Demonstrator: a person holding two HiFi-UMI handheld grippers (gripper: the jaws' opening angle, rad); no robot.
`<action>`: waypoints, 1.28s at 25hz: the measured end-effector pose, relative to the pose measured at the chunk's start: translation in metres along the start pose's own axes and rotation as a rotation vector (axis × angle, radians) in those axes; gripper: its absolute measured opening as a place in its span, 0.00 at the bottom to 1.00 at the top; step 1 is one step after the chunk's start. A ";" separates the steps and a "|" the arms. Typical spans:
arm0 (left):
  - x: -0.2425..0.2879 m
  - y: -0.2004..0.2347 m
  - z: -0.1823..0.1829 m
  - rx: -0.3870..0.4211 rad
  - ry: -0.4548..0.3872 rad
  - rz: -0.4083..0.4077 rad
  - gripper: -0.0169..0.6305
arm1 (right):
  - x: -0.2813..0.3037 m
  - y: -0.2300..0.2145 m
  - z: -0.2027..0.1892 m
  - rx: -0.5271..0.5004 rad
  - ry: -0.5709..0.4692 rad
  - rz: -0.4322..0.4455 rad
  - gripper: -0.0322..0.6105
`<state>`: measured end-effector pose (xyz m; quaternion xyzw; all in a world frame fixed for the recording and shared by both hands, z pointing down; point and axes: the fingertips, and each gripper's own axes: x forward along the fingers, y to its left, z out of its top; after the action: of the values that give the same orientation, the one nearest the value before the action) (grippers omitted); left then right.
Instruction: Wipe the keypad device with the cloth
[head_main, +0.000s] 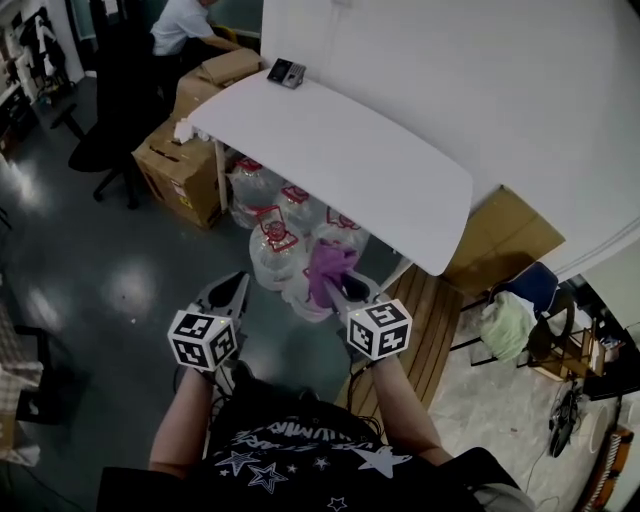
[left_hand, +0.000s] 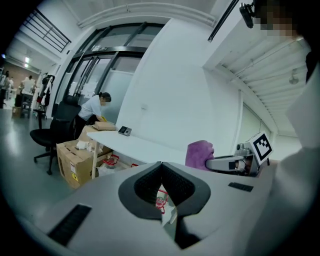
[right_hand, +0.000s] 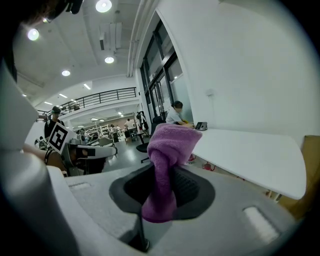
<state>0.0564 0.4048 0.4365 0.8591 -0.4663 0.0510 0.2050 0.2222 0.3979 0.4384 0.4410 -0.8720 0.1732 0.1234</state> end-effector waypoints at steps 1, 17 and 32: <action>0.000 0.012 0.004 0.002 -0.002 0.004 0.04 | 0.011 0.004 0.003 0.002 0.003 0.001 0.19; -0.025 0.193 0.050 -0.037 -0.029 0.035 0.04 | 0.168 0.067 0.054 0.021 -0.008 -0.036 0.19; -0.006 0.275 0.057 -0.094 -0.022 0.070 0.04 | 0.250 0.048 0.065 0.003 0.052 -0.055 0.19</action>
<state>-0.1791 0.2548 0.4668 0.8321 -0.5003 0.0266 0.2381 0.0341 0.2165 0.4620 0.4603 -0.8558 0.1826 0.1498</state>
